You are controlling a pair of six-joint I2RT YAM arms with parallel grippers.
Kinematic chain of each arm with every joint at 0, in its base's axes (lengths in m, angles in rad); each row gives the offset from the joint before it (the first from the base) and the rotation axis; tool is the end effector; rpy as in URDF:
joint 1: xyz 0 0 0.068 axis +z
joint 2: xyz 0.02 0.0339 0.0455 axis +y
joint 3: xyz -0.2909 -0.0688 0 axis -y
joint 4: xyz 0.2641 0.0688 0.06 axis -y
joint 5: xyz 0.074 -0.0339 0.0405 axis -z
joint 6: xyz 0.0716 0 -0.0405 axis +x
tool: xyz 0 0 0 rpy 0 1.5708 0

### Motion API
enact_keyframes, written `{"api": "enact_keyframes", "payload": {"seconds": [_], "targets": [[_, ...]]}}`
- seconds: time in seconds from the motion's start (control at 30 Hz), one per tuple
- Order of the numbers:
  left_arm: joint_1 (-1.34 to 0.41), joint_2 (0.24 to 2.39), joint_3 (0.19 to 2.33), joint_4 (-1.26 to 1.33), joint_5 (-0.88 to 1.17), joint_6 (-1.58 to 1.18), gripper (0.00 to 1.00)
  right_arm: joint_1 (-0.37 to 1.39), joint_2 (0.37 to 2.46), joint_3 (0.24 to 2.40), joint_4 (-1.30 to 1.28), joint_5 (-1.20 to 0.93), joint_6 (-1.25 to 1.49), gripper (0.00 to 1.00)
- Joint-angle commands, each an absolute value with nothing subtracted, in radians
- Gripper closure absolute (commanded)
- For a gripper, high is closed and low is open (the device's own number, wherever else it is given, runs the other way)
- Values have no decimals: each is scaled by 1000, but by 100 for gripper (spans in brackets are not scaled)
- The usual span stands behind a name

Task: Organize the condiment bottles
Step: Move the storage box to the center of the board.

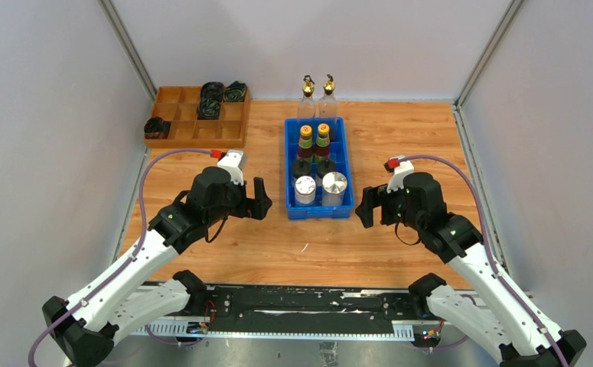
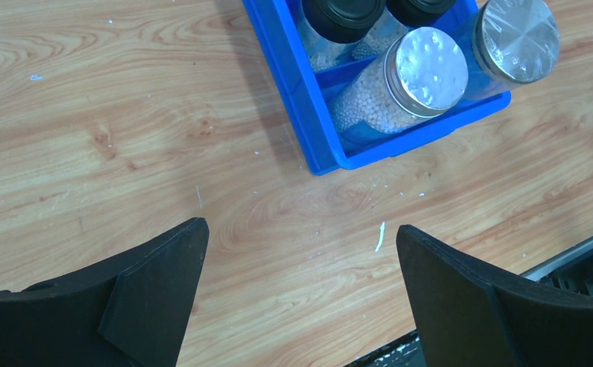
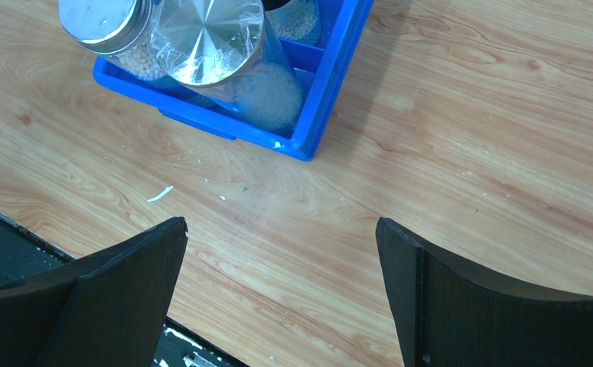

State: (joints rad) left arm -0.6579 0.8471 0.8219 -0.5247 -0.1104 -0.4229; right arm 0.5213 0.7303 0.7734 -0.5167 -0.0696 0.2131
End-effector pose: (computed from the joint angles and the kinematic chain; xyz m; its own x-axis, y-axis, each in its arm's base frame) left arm 0.1763 -0.1262 0.3090 -0.5960 -0.0549 -0.8011 0.3167 0.9007 -0.2974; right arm 0.1657 0.1009 0.3126 -0.5030 -0.0456 -0.8631 -0.4544 0.8634 0.2192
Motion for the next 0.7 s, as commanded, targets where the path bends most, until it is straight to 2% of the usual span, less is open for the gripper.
{"api": "enact_keyframes", "payload": {"seconds": [0.0, 0.67], "targets": [[-663, 849, 814, -506, -99, -425, 0, 530, 722, 785, -517, -47, 198, 0], [-663, 871, 799, -489, -84, -438, 0, 530, 712, 781, -526, -41, 196, 0]]}}
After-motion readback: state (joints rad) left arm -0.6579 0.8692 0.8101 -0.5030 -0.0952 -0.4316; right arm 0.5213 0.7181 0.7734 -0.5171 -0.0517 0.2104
